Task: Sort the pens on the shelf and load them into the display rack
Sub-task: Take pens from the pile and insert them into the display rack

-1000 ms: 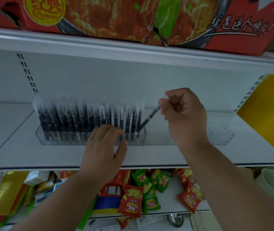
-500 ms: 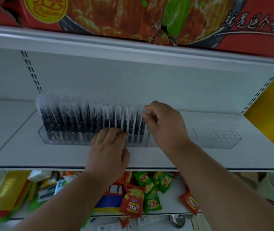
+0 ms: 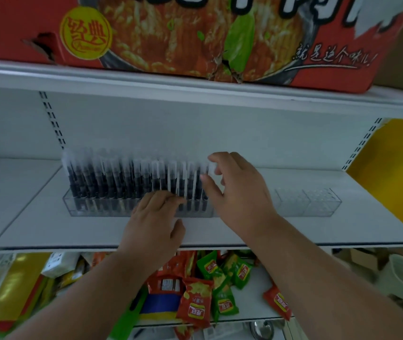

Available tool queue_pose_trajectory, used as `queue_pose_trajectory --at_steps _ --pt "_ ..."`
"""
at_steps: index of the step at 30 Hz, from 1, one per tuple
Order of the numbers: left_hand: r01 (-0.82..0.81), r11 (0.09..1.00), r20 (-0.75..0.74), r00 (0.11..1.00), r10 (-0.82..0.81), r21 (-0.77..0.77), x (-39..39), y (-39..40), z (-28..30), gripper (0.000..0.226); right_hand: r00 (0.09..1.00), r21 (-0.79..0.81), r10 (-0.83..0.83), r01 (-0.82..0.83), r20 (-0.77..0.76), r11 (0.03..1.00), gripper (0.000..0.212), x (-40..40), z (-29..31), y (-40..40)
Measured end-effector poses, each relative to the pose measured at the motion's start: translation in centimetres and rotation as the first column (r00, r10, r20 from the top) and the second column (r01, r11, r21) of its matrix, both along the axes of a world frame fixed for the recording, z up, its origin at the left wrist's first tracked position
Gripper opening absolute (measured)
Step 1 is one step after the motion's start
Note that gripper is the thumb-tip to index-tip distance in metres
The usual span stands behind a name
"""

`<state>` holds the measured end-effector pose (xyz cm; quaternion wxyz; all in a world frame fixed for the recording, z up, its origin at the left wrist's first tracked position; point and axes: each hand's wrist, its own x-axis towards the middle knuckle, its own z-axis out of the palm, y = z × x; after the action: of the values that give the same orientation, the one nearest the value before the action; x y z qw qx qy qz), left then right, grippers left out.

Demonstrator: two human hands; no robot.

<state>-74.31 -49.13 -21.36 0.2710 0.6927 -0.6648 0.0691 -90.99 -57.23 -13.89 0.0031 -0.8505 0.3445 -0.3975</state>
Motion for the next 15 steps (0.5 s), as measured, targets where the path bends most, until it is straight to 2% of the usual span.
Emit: queue_pose_trajectory --at_steps 4,10,15 --pt "-0.116 0.992 0.006 0.993 0.116 -0.054 2.2 3.0 1.0 0.040 0.992 -0.018 0.122 -0.122 0.030 0.992 0.028 2.3 0.9 1.9" --pt "-0.356 0.934 0.063 0.934 0.353 0.045 8.2 11.2 0.8 0.038 0.933 0.056 0.359 -0.361 0.033 0.931 0.030 10.1 0.3 6.0" --pt "-0.503 0.860 0.055 0.864 0.500 0.083 13.3 18.0 0.8 0.037 0.875 0.148 0.484 -0.476 -0.026 0.867 0.032 17.3 0.7 11.0"
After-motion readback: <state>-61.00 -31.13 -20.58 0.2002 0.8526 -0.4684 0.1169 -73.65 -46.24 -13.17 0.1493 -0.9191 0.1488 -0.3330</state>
